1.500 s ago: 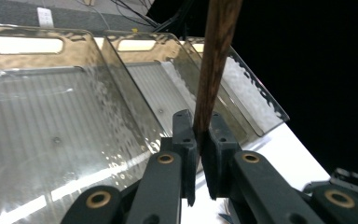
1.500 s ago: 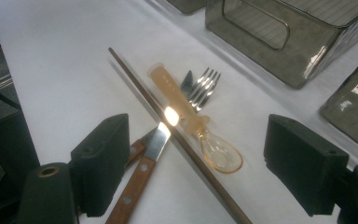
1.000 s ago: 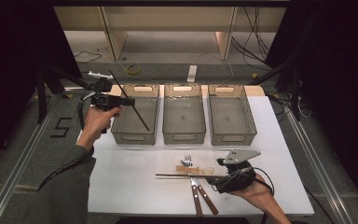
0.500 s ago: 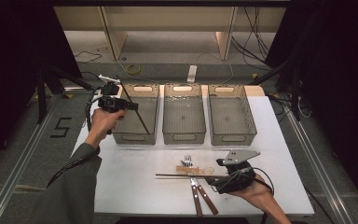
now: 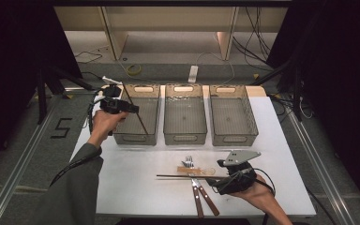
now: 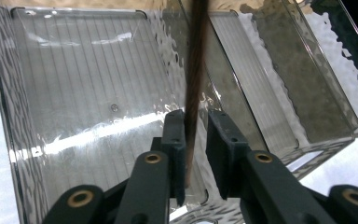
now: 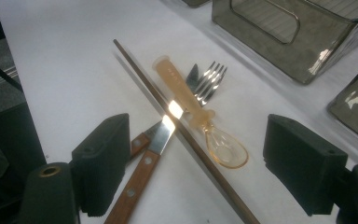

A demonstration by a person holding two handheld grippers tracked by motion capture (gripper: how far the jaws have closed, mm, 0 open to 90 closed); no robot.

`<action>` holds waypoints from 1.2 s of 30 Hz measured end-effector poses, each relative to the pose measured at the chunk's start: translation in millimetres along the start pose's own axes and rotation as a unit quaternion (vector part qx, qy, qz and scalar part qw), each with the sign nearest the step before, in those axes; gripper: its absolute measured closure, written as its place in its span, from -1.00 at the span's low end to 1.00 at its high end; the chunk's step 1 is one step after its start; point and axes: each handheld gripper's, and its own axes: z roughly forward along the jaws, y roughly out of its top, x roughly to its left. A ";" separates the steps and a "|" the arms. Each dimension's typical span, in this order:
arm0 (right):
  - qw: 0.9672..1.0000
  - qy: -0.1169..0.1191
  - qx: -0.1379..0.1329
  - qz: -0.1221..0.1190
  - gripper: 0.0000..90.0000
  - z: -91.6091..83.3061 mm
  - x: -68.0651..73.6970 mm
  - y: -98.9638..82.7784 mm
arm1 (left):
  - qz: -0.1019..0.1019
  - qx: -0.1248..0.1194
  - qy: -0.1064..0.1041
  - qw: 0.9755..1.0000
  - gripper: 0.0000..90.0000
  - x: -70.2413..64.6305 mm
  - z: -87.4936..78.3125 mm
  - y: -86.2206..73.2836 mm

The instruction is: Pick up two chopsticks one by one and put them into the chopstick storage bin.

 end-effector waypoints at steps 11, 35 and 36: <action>1.000 0.003 -0.001 -0.001 -0.47 0.0 0.3 0.3 | 0.011 -0.006 -0.001 1.000 0.09 -8.8 0.7 -2.7; 0.999 0.006 0.042 -0.024 -0.46 4.2 -19.8 12.5 | 0.185 -0.049 -0.079 0.978 -0.64 -98.4 -56.8 -71.9; 0.999 0.006 0.045 -0.023 -0.46 5.1 -20.6 13.1 | 0.185 -0.055 -0.078 0.978 -0.64 -98.6 -56.4 -74.7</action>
